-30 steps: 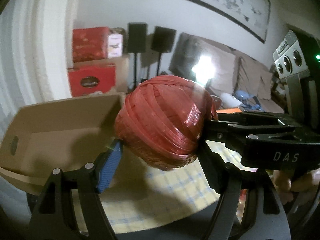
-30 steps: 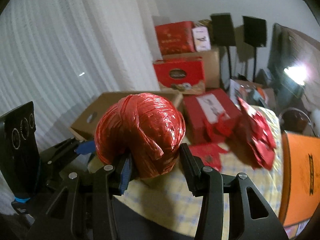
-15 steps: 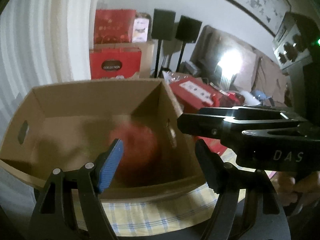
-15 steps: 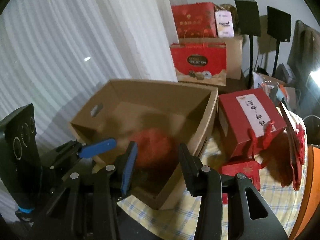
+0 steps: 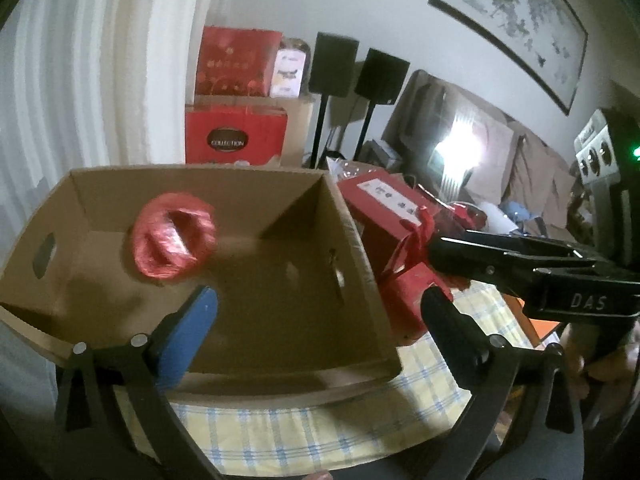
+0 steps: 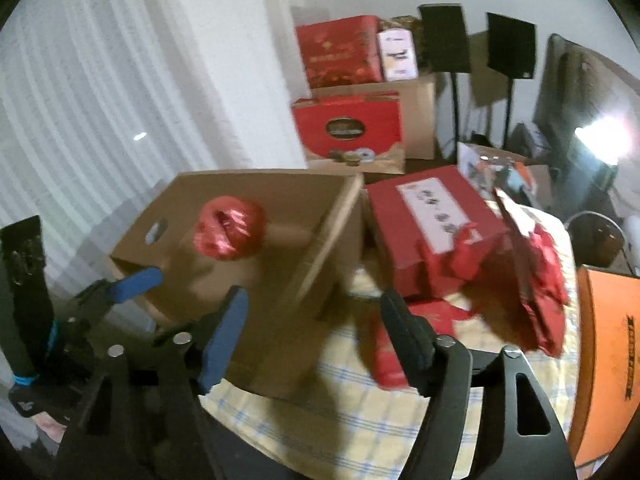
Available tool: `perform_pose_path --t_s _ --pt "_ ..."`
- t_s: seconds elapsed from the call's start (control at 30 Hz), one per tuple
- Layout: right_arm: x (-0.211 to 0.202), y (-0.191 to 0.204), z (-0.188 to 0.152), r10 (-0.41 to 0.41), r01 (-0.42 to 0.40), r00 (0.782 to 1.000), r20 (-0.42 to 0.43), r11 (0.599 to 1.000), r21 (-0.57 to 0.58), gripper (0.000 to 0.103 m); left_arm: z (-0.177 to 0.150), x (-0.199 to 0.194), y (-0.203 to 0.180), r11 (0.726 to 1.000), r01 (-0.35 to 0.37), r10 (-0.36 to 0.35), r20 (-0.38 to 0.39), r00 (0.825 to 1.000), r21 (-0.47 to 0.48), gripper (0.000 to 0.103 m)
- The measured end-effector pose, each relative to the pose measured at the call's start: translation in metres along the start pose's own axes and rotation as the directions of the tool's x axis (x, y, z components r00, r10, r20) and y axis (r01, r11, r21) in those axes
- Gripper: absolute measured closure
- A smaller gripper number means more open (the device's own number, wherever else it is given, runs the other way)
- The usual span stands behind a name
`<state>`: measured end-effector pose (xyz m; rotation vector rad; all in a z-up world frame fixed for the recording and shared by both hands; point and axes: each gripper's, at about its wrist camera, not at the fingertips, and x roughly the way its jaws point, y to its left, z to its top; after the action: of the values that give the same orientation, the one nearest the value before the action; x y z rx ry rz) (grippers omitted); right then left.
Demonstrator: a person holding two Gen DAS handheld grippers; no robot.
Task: Organize objects
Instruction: 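Carry the wrapped gift into the cardboard box and open the right gripper, then move the right gripper to the small red square box with gold lettering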
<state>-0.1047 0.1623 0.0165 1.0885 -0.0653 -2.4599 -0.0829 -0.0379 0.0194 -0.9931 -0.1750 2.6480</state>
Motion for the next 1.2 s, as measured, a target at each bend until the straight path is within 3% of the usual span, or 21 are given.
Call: perform_pose_path --t_s 0.13,0.43,0.8,1.2 --pt "-0.012 -0.015 -0.008 -0.051 0.051 0.999 0.013 0.999 0.010 0.020 0.000 0.001 -0.018 1.000 -0.007 0.007 0.000 1.000 0.029 0.001" --pt "-0.034 -0.051 -0.034 -0.169 0.169 0.985 0.018 0.985 0.037 0.019 -0.015 0.007 -0.062 0.994 0.040 -0.038 -0.020 0.999 0.099 0.001" --pt "-0.056 -0.102 -0.065 -0.215 0.212 0.977 0.004 0.967 0.138 0.019 -0.029 0.023 -0.112 0.982 0.122 -0.116 -0.051 0.992 0.142 0.001" --pt "-0.054 -0.132 -0.085 -0.239 0.236 0.971 -0.015 0.949 0.209 0.019 -0.042 0.056 -0.135 0.982 0.111 -0.096 -0.104 0.990 0.150 0.001"
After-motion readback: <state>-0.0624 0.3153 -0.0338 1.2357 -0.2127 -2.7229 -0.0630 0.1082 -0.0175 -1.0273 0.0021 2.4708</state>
